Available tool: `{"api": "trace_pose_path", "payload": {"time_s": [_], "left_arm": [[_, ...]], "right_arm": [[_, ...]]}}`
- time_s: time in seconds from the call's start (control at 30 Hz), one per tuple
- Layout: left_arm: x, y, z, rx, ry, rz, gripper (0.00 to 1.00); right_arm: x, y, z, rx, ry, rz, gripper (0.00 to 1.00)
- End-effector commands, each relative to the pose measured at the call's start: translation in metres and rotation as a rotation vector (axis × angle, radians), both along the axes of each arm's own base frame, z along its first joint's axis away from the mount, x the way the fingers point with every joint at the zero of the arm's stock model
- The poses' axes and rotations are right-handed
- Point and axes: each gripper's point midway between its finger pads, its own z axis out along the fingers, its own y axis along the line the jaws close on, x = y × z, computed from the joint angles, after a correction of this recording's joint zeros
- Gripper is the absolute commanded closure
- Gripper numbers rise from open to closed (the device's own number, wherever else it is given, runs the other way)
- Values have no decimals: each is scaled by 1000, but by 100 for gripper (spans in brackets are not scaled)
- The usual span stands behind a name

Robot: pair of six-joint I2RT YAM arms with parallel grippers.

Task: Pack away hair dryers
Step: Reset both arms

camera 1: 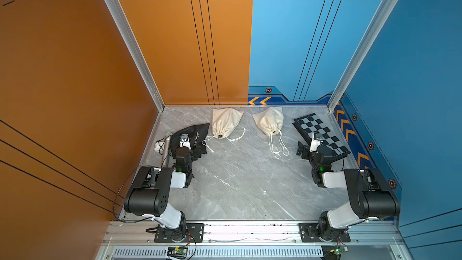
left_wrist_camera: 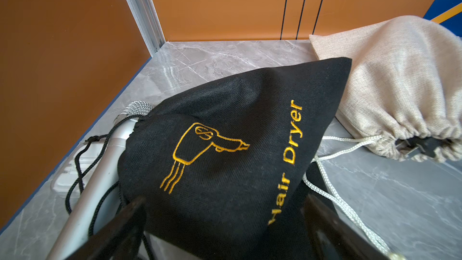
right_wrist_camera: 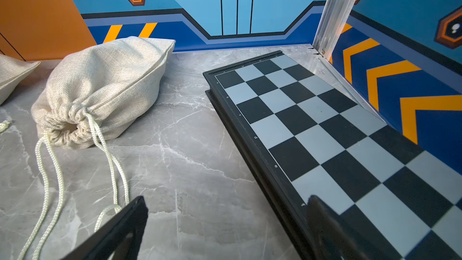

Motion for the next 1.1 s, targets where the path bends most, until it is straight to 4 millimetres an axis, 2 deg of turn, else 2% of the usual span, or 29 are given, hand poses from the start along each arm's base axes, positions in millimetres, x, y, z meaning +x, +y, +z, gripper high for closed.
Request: {"api": "trace_pose_path", "payload": {"time_s": [0.0,1.07], "left_arm": [[1,2,1,4,2,9,2],[1,2,2,4,-3,11,2]], "right_arm": [[1,-2,-3,3,16,-18,0],[2,-1,-4,1,23,-15,0]]}}
